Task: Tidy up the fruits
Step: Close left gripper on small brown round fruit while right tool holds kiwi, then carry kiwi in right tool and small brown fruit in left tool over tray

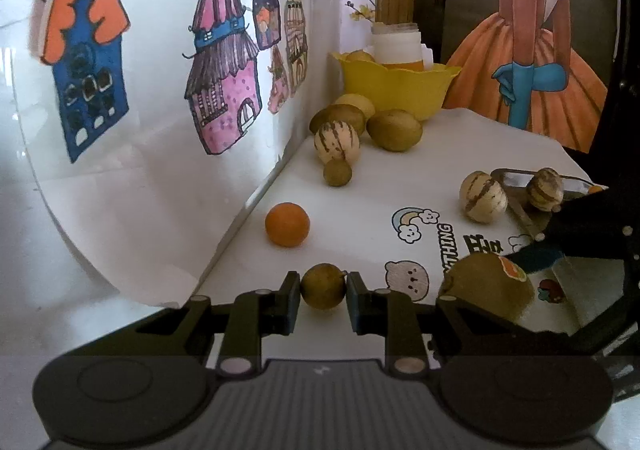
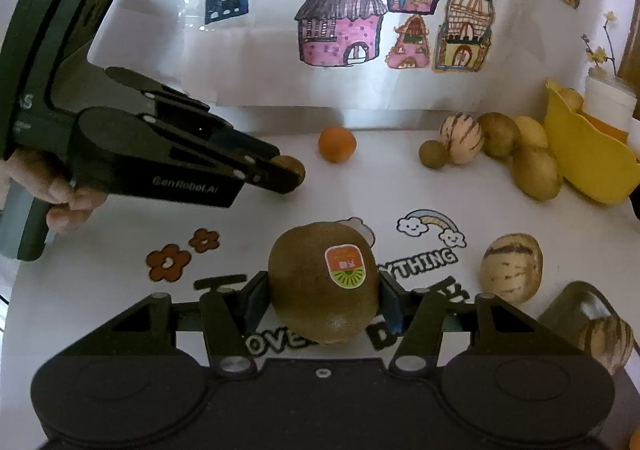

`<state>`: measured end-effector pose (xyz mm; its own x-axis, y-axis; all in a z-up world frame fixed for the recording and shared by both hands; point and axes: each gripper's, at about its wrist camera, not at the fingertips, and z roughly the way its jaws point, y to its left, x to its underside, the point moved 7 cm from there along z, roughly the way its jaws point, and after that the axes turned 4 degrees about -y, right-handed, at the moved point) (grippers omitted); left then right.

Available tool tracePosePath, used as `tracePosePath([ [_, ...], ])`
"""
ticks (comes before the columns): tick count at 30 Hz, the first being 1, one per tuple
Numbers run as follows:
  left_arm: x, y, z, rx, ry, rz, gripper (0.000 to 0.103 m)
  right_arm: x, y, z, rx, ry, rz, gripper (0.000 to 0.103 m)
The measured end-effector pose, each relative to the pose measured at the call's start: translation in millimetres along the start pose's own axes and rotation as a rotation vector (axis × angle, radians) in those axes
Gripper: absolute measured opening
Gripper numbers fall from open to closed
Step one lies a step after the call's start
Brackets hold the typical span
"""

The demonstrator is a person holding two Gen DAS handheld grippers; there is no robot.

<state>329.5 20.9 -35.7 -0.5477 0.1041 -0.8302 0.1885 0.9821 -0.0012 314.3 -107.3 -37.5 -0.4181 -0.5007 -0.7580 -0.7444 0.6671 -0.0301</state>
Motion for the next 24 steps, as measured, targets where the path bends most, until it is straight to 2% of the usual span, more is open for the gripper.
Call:
tracePosePath([
  [13, -7.3, -20.2, -24.5, 0.021, -0.030, 0.007, 0.027, 8.0, 0.0, -43.8, 0.001, -0.074, 0.099, 0.058],
  [24, -20.0, -69.8, -29.0, 0.099, -0.057, 0.038, 0.027, 35.2, -36.5, -104.6, 0.108, -0.094, 0.149, 0.058],
])
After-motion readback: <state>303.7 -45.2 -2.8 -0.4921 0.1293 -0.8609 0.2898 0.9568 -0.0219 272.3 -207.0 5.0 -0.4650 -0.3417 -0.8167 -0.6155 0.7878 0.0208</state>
